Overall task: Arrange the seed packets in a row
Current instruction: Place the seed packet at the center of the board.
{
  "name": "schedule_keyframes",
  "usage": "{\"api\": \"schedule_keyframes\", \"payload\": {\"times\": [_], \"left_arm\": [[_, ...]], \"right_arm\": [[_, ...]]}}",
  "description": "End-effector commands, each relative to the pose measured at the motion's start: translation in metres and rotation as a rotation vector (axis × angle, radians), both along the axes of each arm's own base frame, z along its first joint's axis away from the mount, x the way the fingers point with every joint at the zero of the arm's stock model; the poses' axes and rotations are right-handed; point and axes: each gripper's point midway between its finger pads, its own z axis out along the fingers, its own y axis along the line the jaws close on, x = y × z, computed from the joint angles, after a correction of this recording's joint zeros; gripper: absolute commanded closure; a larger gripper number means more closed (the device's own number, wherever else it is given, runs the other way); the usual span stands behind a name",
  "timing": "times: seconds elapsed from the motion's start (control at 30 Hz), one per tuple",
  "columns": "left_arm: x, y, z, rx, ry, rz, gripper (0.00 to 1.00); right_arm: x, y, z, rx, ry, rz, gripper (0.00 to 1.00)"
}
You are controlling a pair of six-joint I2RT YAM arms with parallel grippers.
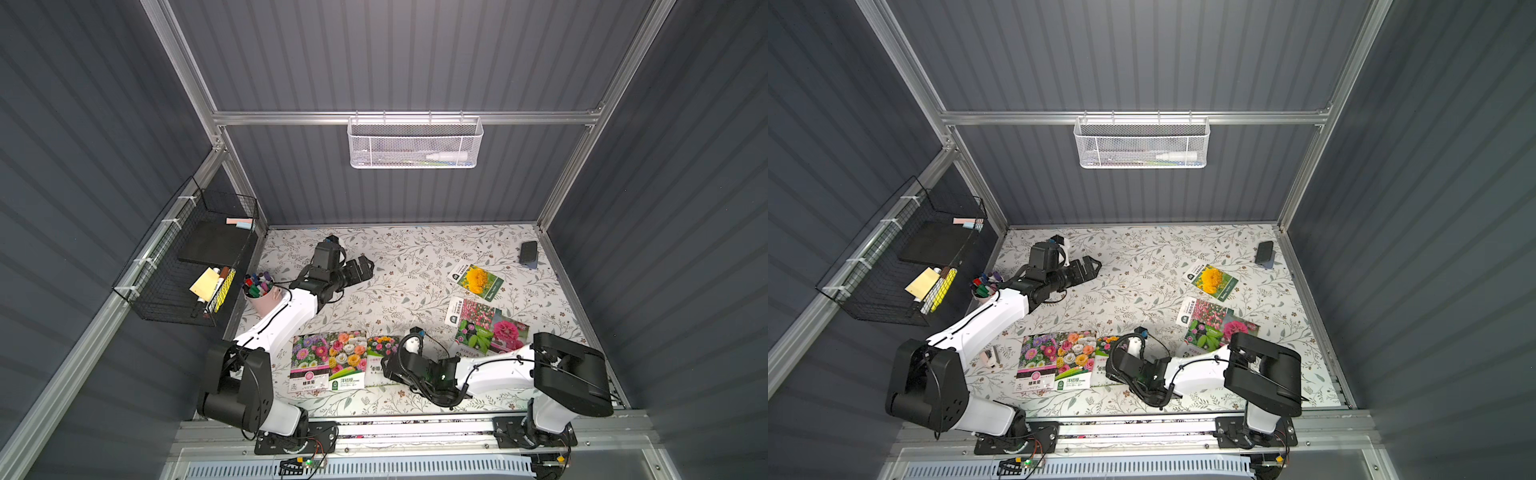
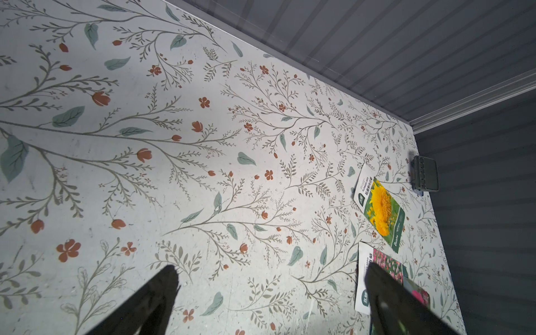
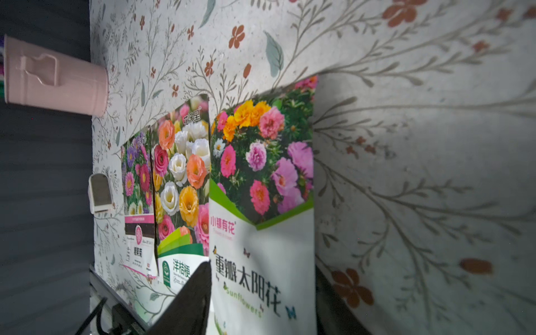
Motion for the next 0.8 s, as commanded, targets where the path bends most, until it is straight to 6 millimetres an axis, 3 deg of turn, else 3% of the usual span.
{"api": "schedule_keyframes", "payload": {"times": [0.0, 0.1, 0.27, 0.5, 0.77], "left_arm": [[-0.004, -0.001, 0.010, -0.015, -0.022, -0.008, 0.01], [-0.005, -0.001, 0.012, -0.018, -0.026, -0.011, 0.00], [-0.006, -0.002, 0.011, -0.019, -0.024, -0.013, 0.01], [-0.007, -0.003, 0.010, -0.026, -0.018, -0.021, 0.01], [-0.009, -0.004, 0.011, -0.027, -0.016, -0.032, 0.01]], "right_arm": [[0.000, -0.013, -0.001, -0.052, -0.002, -0.050, 0.33], [0.002, -0.020, 0.000, -0.074, -0.005, -0.082, 0.13], [0.008, -0.031, 0.003, -0.099, -0.037, -0.122, 0.02], [0.027, -0.029, 0.005, -0.074, -0.081, -0.112, 0.01], [0.043, -0.007, -0.006, 0.001, 0.029, -0.035, 0.01]]}}
